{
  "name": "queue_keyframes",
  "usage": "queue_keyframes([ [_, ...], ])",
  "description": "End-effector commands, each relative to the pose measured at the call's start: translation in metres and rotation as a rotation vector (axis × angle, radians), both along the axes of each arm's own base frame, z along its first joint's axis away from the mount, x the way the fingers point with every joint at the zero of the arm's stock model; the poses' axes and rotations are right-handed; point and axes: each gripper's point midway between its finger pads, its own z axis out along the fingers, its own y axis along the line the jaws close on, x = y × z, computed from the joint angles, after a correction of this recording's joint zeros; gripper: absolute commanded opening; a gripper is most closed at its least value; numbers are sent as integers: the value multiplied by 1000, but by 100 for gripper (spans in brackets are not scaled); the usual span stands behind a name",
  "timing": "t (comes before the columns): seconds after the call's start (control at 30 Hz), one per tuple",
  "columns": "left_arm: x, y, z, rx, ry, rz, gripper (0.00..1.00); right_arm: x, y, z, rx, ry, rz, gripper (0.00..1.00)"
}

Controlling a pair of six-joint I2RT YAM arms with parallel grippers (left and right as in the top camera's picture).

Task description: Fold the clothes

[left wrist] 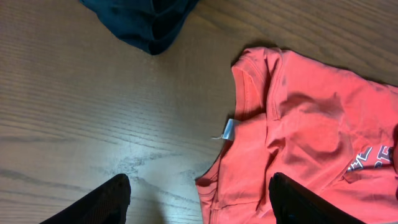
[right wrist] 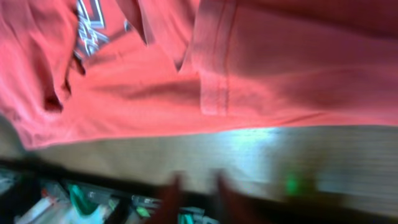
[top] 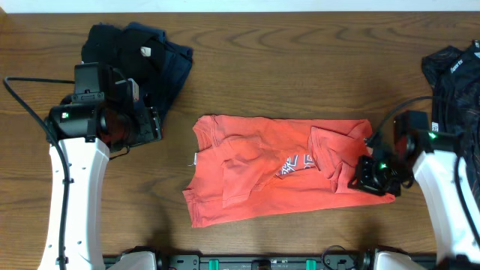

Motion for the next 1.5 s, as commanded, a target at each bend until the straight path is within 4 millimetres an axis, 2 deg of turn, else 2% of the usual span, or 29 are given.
queue_keyframes([
  [0.0, 1, 1, 4, 2, -17, -2, 73, 7, -15, 6, -105, -67, -44, 56],
  [0.03, 1, 1, 4, 2, -16, -2, 73, 13, -20, 6, -135, -96, -46, 62],
  [0.1, 1, 1, 4, 2, -16, -2, 73, 29, -29, 5, -180, -160, -46, 64],
  [0.23, 0, 1, 4, 2, -15, -2, 73, 54, -31, -4, -186, -234, -45, 58],
  [0.37, -1, 1, 4, 1, -11, -2, 73, 56, -29, -28, -168, -178, -24, 56],
  [0.5, 0, 1, 4, 1, -12, -2, 73, 53, 4, -40, 24, -161, 128, 58],
  [0.67, 0, 1, 4, 1, -12, -2, 73, 48, 7, -56, 19, -97, 153, 57],
  [0.7, 0, 1, 4, 1, -12, -2, 73, 47, 8, -58, 18, -86, 158, 56],
  [0.8, 0, 1, 4, 1, -12, -2, 73, 45, 4, -62, -18, -69, 168, 32],
  [0.9, 0, 1, 4, 1, -12, -2, 73, 42, 3, -60, -24, -58, 157, 16],
  [1.0, 0, 1, 4, 1, -12, -2, 73, 37, -7, -58, -88, -22, 101, 10],
  [1.03, 0, 1, 4, 1, -12, -2, 73, 35, -8, -56, -92, -16, 84, 3],
  [1.07, 0, 1, 4, 1, -12, -2, 73, 31, -8, -53, -92, -1, 57, 1],
  [1.23, 0, 1, 4, 1, -12, -2, 73, 7, -3, -35, -90, 58, 6, 1],
  [1.47, 0, 1, 4, 1, -12, -2, 73, -20, 17, 0, -83, 26, -23, 1],
])
